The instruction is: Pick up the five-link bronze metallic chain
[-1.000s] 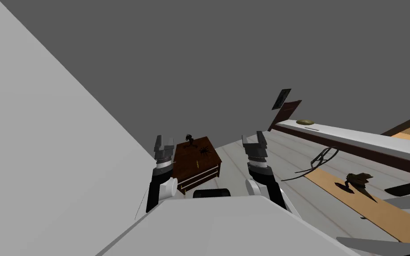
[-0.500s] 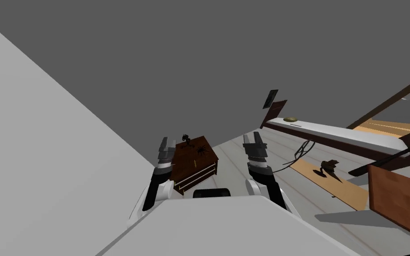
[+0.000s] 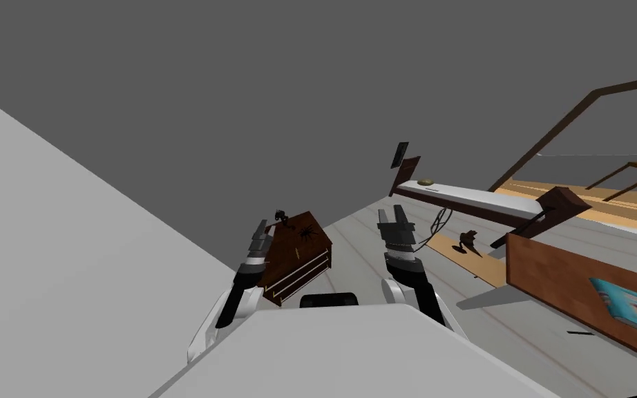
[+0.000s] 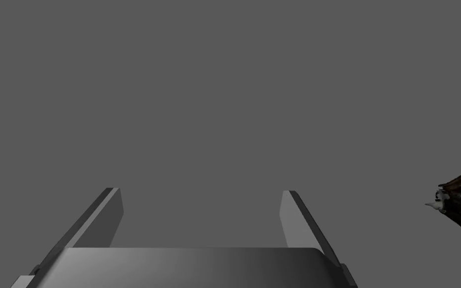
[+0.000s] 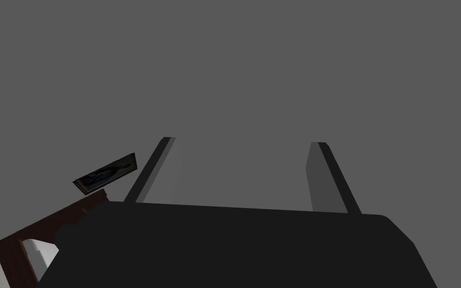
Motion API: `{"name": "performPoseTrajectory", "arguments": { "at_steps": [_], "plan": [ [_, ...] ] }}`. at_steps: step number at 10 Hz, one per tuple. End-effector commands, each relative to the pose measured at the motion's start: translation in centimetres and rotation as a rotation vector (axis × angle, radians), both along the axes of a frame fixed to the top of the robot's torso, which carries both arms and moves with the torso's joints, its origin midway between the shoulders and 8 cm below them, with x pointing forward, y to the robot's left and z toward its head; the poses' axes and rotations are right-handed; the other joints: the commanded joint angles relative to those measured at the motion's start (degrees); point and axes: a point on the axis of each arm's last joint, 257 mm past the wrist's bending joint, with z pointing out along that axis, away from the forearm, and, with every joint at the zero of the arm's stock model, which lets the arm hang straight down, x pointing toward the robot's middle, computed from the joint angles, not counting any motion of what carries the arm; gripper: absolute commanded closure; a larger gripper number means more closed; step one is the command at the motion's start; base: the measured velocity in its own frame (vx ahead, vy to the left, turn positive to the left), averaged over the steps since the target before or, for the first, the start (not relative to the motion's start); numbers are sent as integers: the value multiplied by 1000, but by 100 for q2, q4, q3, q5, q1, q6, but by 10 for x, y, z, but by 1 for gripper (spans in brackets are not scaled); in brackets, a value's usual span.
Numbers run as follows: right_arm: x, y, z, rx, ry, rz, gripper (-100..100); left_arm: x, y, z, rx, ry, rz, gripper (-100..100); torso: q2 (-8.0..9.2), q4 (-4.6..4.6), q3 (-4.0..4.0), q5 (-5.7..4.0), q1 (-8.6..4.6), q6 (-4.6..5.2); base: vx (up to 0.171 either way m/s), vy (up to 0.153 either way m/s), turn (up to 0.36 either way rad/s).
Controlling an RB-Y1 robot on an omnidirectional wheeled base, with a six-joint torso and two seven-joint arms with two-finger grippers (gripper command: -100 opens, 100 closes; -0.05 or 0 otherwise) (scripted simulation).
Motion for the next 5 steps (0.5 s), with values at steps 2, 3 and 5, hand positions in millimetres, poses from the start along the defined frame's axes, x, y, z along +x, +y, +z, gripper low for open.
{"name": "performPoseTrajectory", "arguments": {
  "at_steps": [2,3,5],
  "plan": [
    [0,0,0,0,0,0,0,7,16,-37,38,89,7,-100,-7,0,-3,1,4,-3,-52,-26,-135],
    [0,0,0,0,0,0,0,9,24,-51,60,130,12,-100,-12,-2,-6,1,6,-1,-55,-40,-289],
    [0,0,0,0,0,0,0,11,38,-78,80,196,27,-100,-14,-2,-7,0,4,-3,-43,-39,-170]
  ]
}}
